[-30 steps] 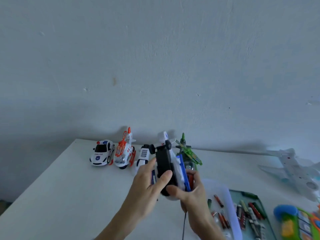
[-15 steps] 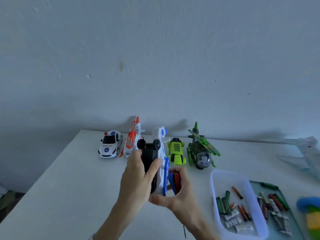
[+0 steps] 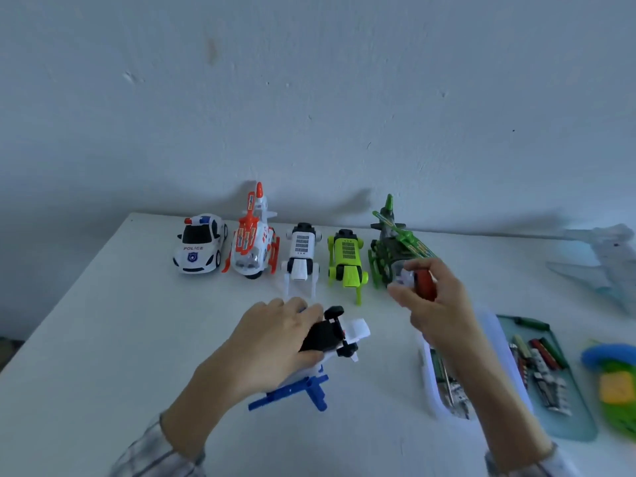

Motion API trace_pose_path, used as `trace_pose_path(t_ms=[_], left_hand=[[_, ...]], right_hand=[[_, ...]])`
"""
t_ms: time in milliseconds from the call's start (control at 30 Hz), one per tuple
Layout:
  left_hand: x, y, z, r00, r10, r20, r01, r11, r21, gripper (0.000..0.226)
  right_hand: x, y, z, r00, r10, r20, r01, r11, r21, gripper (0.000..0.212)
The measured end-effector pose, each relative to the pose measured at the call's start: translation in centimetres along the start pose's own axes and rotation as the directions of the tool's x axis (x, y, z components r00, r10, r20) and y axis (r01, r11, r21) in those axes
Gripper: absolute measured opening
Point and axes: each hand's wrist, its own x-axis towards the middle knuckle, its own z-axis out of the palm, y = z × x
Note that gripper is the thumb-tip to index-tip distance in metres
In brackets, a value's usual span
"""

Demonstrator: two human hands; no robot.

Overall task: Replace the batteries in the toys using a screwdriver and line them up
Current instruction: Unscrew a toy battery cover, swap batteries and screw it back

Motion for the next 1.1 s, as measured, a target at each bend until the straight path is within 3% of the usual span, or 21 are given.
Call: trace_pose_path(t_ms=[100, 167, 400, 533, 667, 1100], left_hand=[[0.3, 0.1, 1.0, 0.999, -0.015, 0.029, 0.015, 1.000, 0.015, 0.034], [0.6, 0.1, 1.3, 1.000, -0.027, 0.015, 0.027, 1.000, 0.000, 0.033], [1.2, 0.2, 2.1, 0.997, -0.078, 0.003, 0.078, 0.996, -0.051, 0.040], [1.1, 0.4, 2.7, 0.988, -0.109, -0.109, 0.096, 0.988, -0.119, 0.040], [1.1, 0.2, 3.7, 0.960, -0.078, -0.268, 0.061, 0.996, -0.070, 0.030], [1.3, 0.2, 4.1, 0.928, -0.068, -0.367, 0.053, 0.997, -0.050, 0.031]], right_hand=[[-0.6, -2.8, 0.8, 0.996, -0.082, -0.032, 0.086, 0.980, 0.179, 0.008], [-1.1, -4.2, 2.0, 0.978, -0.201, -0.045, 0.206, 0.954, 0.218, 0.011], [-1.6, -4.2, 4.1, 0.872, -0.484, 0.066, 0.487, 0.849, -0.205, 0.019], [-1.4, -4.0, 4.5, 0.862, -0.506, 0.015, 0.496, 0.837, -0.231, 0.029], [-1.4, -3.6, 4.8, 0.844, -0.535, 0.026, 0.521, 0.808, -0.275, 0.027], [-0.8, -2.6, 5.5, 0.809, -0.586, 0.047, 0.572, 0.766, -0.293, 0.022]])
